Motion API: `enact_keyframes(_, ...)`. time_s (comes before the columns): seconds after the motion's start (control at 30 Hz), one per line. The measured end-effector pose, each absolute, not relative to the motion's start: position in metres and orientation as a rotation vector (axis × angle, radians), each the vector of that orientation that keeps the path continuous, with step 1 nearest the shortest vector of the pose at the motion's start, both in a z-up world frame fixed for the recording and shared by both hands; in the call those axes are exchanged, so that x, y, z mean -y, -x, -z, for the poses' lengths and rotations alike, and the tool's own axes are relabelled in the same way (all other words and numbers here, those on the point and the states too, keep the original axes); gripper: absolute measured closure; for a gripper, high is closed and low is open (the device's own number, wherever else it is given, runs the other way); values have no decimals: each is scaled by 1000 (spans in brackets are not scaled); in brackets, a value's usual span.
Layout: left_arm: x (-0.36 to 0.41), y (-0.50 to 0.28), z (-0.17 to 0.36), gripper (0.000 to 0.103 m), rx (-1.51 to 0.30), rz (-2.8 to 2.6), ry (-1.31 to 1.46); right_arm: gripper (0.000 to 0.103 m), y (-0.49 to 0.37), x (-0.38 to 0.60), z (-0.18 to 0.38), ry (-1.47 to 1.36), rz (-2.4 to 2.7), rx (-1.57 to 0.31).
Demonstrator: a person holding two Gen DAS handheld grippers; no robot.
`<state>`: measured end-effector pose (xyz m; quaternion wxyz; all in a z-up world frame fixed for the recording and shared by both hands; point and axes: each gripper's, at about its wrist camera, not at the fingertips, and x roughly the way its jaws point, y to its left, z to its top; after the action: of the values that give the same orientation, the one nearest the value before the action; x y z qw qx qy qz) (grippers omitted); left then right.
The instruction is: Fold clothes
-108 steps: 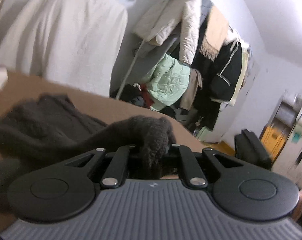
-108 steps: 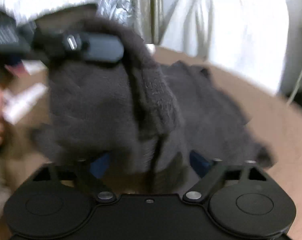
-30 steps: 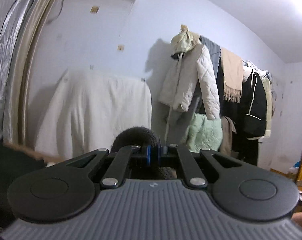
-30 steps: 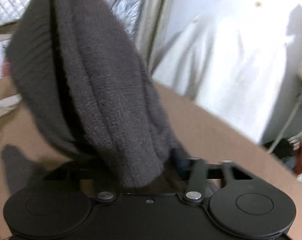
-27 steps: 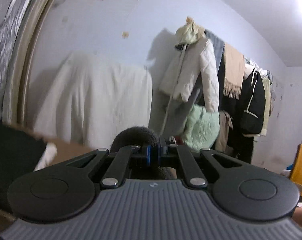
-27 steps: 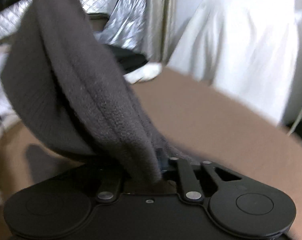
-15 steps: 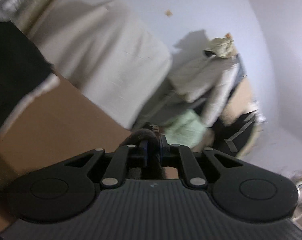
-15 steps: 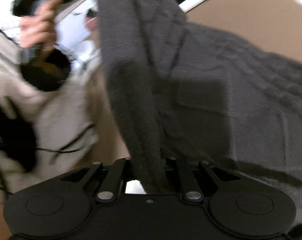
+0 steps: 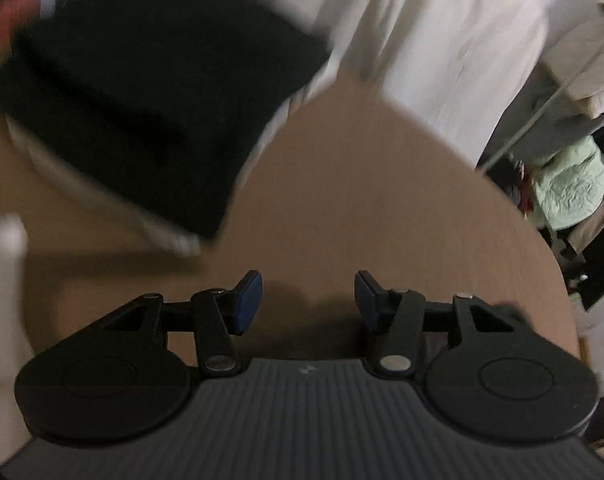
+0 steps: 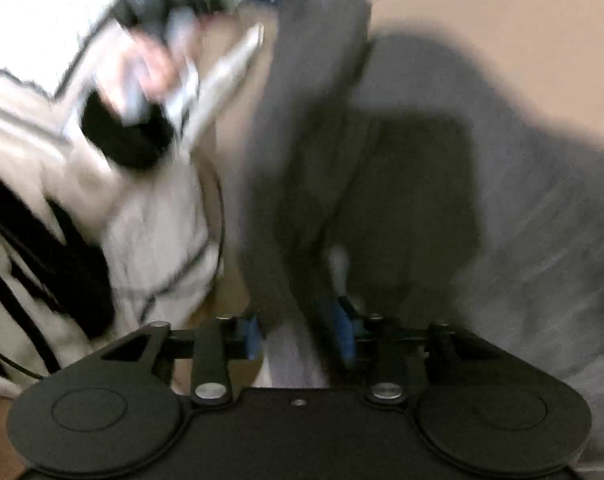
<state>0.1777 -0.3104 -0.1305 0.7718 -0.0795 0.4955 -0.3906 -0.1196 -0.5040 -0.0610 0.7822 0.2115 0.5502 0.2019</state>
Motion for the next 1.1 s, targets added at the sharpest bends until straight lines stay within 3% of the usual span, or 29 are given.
enact_keyframes(0.1, 333, -176, 145, 53, -1112, 880, 128, 59, 118, 540, 17, -469, -387, -1023)
enact_keyframes(0.23, 372, -172, 165, 53, -1118, 959, 21, 55, 113, 595, 7, -619, -297, -835)
enact_keyframes(0.33, 372, -178, 176, 53, -1203, 1018, 109, 55, 92, 608, 33, -529, -107, -939)
enact_keyframes(0.5, 354, -183, 183, 53, -1235, 1057, 237, 53, 72, 599, 77, -137, 134, -1155)
enact_keyframes(0.57, 351, -189, 186, 53, -1256, 1071, 295, 37, 67, 591, 87, -51, 227, -1181)
enact_keyframes(0.6, 350, -189, 188, 53, -1260, 1079, 311, 37, 66, 588, 89, -55, 234, -1175)
enact_keyframes(0.8, 366, -162, 178, 53, -1161, 1142, 135, 36, 53, 538, 114, -4, 79, -1304)
enact_keyframes(0.83, 368, -159, 175, 53, -1146, 1158, 105, 37, 52, 528, 117, 57, 99, -1308)
enact_keyframes(0.87, 370, -155, 172, 53, -1133, 1169, 77, 47, 50, 518, 120, 118, 120, -1310)
enact_keyframes(0.9, 372, -151, 170, 51, -1123, 1170, 47, 57, 49, 508, 123, 177, 140, -1310)
enact_keyframes(0.93, 372, -147, 165, 49, -1106, 1162, 6, 74, 47, 506, 118, 199, 165, -1280)
enact_keyframes(1.1, 374, -144, 160, 44, -1088, 1133, -59, 87, 42, 528, 68, 155, 294, -1108)
